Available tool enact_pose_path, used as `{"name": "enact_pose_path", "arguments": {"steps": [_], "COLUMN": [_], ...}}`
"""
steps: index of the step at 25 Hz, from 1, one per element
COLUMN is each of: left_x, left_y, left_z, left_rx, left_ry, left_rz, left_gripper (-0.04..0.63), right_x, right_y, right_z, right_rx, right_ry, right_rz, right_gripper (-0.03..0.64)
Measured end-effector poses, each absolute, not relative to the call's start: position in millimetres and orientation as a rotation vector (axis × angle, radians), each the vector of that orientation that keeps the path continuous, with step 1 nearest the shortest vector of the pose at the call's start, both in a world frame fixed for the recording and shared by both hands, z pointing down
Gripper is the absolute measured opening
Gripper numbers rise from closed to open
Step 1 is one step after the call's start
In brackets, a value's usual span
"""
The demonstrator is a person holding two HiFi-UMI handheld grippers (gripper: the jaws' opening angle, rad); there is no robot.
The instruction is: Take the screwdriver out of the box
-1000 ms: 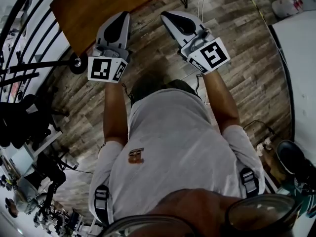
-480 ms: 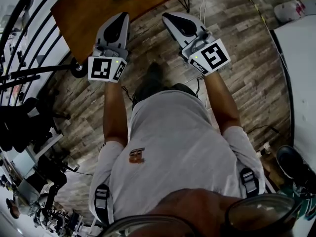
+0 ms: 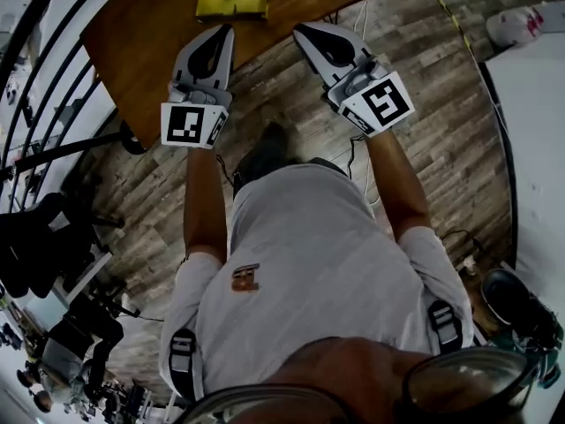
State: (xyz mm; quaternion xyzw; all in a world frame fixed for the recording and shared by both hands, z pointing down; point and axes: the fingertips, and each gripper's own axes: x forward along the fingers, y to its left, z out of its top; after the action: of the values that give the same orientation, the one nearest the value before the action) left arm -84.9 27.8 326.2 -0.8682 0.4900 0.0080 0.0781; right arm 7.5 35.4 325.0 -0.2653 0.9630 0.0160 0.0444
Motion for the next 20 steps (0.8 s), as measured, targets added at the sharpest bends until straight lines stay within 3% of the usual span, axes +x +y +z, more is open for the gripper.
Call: {"name": "enact_pose_path", "arguments": {"steps": [20], "left_x": [-149], "left_y": [-118], "left_z": [344], "left_rx": [-2.637], "left_ry": [1.409], "left_rz": [0.047], "left_gripper": [0.020], "right_x": [-62], "right_y": [-112], "right_z": [339], "right_rx": [-0.908], "right_ry": [2.958], "right_rz": [0.010], "right_gripper": [0.032]}}
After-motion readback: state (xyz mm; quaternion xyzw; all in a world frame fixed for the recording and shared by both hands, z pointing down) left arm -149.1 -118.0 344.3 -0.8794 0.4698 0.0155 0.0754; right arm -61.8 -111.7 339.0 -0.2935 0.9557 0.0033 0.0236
